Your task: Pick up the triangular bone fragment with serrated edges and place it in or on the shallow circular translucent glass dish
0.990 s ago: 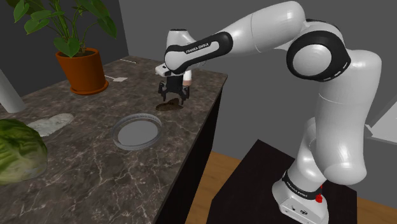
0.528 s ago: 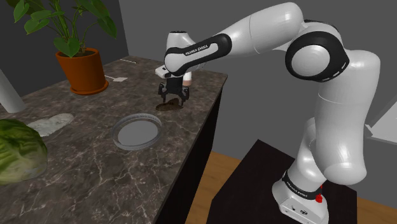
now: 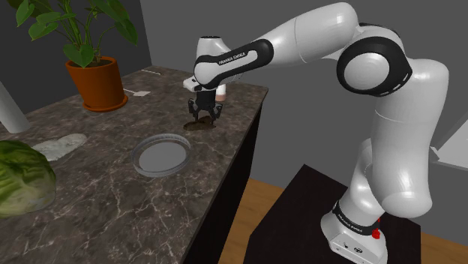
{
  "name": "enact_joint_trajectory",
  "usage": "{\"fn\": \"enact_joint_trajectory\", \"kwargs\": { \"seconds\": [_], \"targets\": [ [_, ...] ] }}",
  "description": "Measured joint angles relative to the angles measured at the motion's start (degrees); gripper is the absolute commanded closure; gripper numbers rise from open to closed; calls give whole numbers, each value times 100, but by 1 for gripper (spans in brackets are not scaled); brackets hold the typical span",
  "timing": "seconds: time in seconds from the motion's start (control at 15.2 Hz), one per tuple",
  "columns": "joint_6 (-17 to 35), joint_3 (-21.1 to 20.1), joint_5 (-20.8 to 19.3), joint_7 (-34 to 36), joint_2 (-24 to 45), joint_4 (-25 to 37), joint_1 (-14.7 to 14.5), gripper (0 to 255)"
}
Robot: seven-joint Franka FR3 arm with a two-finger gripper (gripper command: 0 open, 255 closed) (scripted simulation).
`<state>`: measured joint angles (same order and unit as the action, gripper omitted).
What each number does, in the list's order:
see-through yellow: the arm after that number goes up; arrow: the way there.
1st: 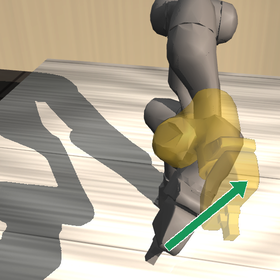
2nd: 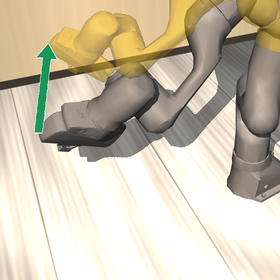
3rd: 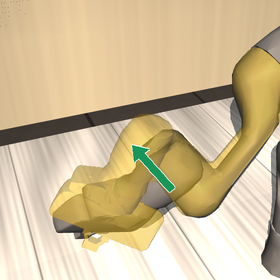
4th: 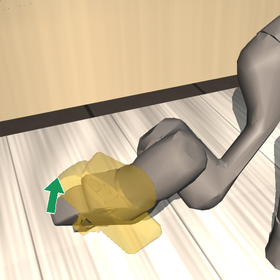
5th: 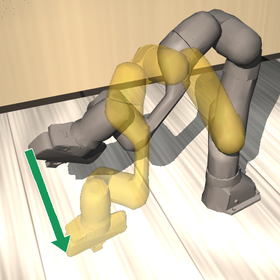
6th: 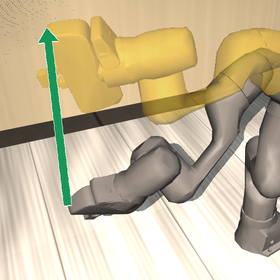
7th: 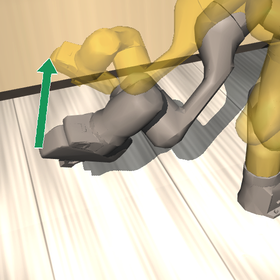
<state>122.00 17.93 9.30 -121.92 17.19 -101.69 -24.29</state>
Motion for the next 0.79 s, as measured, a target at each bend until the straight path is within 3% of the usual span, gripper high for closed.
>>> {"fn": "enact_joint_trajectory", "kwargs": {
  "seconds": [0.79],
  "targets": [
    [-520,27,-89,78,-155,363,-12,255]
  ]
}}
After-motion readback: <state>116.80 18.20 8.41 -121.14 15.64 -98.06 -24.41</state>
